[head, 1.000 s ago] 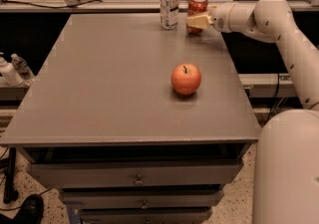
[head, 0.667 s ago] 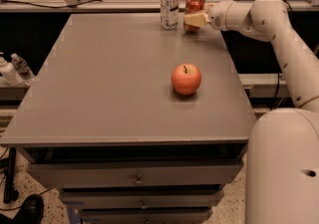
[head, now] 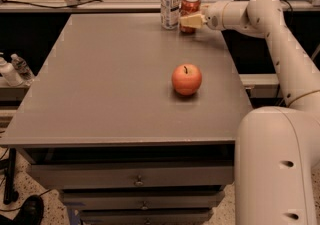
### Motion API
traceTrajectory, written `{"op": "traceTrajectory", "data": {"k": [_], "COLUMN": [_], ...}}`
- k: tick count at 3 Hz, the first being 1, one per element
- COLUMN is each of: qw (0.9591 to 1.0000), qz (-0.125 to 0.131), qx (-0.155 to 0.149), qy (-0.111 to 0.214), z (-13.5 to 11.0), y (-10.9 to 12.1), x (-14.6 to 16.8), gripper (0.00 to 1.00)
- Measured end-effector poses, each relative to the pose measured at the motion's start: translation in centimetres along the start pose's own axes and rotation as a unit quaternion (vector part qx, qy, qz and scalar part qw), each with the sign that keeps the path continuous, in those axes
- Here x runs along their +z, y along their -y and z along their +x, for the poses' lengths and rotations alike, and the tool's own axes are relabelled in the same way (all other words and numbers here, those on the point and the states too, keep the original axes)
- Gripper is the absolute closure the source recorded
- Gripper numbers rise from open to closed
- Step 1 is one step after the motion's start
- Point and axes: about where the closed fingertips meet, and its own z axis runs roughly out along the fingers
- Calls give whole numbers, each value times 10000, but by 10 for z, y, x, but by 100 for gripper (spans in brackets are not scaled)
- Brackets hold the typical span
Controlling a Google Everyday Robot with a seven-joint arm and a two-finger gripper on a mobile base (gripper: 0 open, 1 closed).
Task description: Move coke can near blue plastic bottle
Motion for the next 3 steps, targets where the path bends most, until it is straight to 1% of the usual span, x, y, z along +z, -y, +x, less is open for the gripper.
{"op": "traceTrajectory", "data": {"k": [1, 2, 3], "qw": [9997, 9992, 9989], "qz": [-153, -249, -275], "qx": [53, 112, 132], "qy": [-191, -308, -342], "z": [7, 12, 12], "y": [-4, -7, -7], "x": [3, 5, 5], "gripper": [82, 59, 34]}}
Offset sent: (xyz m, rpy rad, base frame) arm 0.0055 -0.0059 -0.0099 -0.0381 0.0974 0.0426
